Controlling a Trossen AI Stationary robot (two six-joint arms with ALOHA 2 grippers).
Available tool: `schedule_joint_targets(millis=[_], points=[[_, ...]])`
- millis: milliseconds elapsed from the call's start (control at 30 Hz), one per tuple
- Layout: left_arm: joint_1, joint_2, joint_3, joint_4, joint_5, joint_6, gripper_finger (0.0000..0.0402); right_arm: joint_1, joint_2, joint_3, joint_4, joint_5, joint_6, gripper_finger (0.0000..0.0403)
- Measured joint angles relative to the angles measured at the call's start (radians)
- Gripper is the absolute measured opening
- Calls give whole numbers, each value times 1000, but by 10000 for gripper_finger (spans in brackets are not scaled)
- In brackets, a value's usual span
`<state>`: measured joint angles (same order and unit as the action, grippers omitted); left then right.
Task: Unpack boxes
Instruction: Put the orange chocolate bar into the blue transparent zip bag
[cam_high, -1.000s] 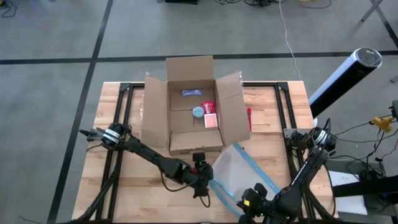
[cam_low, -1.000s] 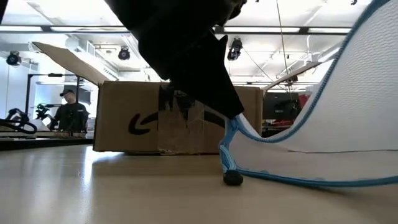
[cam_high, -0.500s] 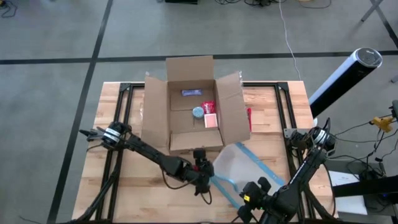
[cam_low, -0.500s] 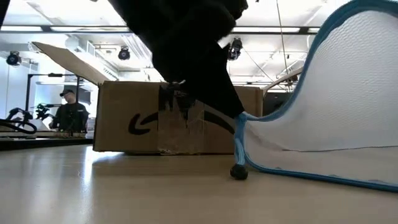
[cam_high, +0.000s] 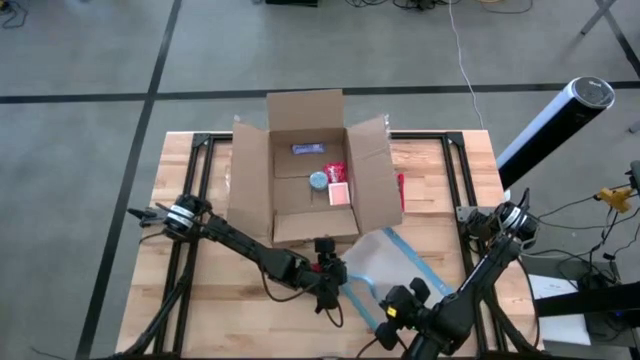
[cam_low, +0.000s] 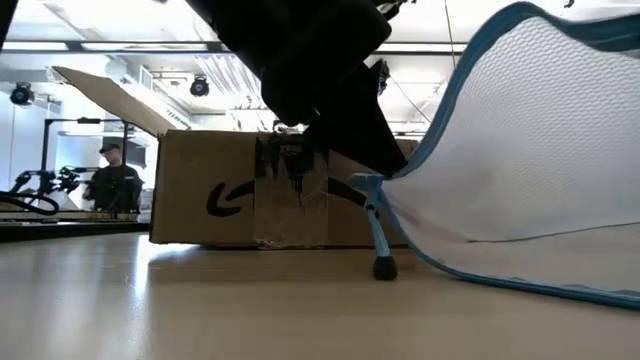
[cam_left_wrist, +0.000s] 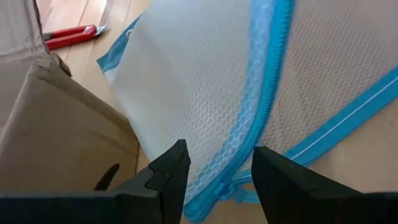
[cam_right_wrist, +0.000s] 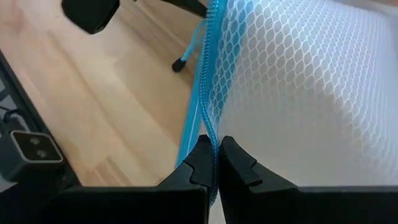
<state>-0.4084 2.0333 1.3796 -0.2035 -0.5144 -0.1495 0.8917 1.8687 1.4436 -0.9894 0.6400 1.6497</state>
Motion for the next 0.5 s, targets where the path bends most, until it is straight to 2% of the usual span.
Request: schedule_joint_targets(millis=[233, 500], points=[[0, -32, 0, -13, -24, 26, 155, -5, 0, -30, 1, 17, 8, 0], [-7, -132, 1, -128, -66, -3, 155, -9, 0, -76, -3, 17, 43, 0]])
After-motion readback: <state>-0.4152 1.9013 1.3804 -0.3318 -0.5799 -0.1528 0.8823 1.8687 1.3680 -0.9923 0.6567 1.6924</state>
